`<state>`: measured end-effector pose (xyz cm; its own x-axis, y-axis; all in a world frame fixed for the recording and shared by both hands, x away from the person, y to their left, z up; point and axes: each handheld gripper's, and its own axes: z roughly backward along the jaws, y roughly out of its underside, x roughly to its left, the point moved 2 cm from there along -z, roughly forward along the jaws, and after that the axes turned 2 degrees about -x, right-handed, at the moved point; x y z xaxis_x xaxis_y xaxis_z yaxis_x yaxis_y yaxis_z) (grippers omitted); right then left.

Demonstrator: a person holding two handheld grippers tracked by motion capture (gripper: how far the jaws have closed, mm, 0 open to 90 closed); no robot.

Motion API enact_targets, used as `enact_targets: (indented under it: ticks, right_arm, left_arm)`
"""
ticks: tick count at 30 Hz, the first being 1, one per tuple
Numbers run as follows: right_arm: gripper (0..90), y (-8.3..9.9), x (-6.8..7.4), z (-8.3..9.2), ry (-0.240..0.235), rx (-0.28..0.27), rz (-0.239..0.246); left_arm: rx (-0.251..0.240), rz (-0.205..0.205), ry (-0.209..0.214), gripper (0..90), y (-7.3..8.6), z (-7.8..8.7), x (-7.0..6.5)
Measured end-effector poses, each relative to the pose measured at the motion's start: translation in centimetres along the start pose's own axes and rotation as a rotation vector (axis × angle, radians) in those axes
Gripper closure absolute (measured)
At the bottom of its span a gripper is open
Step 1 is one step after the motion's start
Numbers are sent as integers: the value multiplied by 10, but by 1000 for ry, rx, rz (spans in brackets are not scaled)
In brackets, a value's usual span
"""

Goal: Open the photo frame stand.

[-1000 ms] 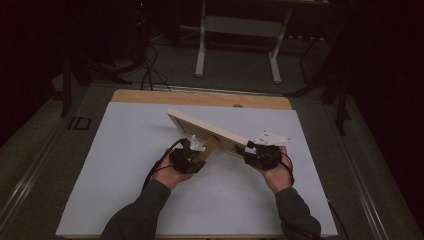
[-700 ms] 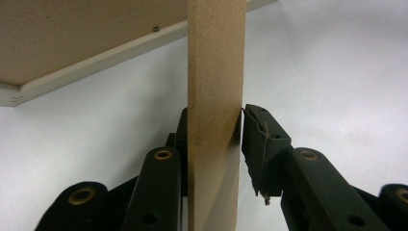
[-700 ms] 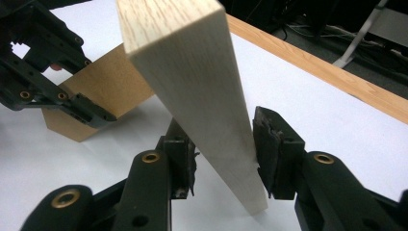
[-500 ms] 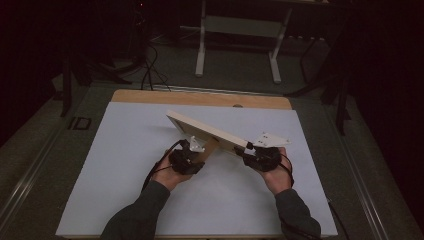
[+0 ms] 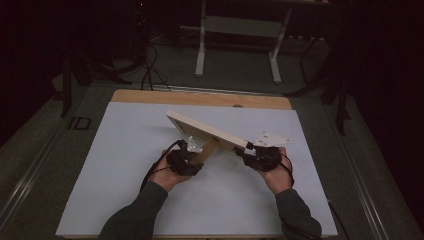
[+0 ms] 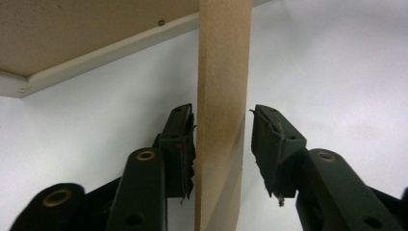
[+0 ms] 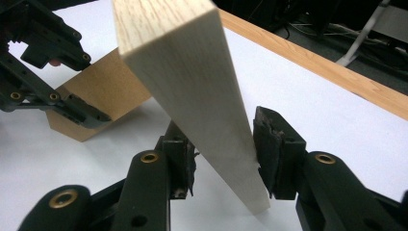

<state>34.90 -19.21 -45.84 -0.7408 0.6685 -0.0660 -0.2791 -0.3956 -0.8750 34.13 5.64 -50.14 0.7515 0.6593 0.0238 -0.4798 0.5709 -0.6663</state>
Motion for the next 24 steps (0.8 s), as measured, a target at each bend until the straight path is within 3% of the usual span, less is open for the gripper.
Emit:
enact_targets:
  ticks: [13, 17, 19, 24]
  right_arm:
    - [562, 2, -1, 0, -18, 0, -14]
    - [554, 2, -1, 1, -23, 2, -20]
    - [555, 2, -1, 1, -25, 7, -18]
    - [554, 2, -2, 1, -29, 6, -18]
  left_arm:
    - [-39, 43, 46, 542, 2, 10, 5]
    - [-65, 90, 75, 535, 3, 15, 8]
    - [-71, 102, 61, 535, 3, 18, 9]
    - [-99, 132, 78, 533, 4, 24, 11]
